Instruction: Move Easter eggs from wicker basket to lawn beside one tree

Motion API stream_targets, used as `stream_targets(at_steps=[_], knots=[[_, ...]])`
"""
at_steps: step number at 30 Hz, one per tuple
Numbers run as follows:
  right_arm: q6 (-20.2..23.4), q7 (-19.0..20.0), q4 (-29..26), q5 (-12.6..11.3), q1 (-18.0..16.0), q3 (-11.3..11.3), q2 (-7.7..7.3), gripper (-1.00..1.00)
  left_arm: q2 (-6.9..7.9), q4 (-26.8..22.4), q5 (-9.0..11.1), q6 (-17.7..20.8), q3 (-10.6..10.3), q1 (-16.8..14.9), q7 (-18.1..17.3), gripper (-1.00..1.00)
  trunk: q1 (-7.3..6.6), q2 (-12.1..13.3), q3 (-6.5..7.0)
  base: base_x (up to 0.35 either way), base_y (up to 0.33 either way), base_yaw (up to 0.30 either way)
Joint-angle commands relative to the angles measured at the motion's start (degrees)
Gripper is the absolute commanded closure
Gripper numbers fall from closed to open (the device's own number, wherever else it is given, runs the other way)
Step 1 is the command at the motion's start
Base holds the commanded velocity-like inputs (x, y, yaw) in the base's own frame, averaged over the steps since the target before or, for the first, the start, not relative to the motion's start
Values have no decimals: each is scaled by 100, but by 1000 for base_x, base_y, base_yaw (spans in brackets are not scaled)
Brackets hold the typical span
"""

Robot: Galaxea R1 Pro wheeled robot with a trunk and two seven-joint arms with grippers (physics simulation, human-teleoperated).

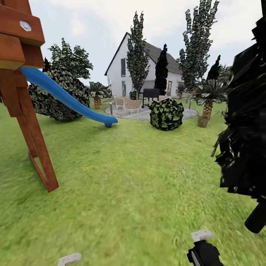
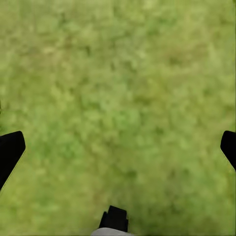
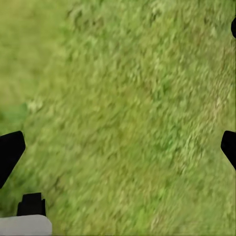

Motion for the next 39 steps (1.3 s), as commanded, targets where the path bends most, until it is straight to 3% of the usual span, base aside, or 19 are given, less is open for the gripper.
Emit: stream_targets(at_steps=[1, 13, 23, 34, 39], knots=[[58, 7, -8, 41, -5, -7, 37, -100, 0, -14, 76, 22, 3, 1, 39, -100, 4, -3, -5, 295, 191, 0], [78, -2, -23, 31, -1, -50, 26, -100, -19, 135, 77, 18, -7, 1, 35, -100, 4, -3, -5, 298, 169, -6], [91, -2, -104, 41, -5, -41, 12, -100, -20, 152, 78, 18, -10, 1, 35, -100, 4, -3, -5, 302, 157, -218], [91, -10, -79, 58, -6, -39, 9, -100, -22, 217, 84, 18, -10, 1, 35, -100, 4, -3, -5, 303, 150, -18], [91, -5, -72, 55, -3, -215, -1, -100, -20, 267, 97, 12, -4, 1, 35, -100, 4, -3, -5, 303, 155, 0]])
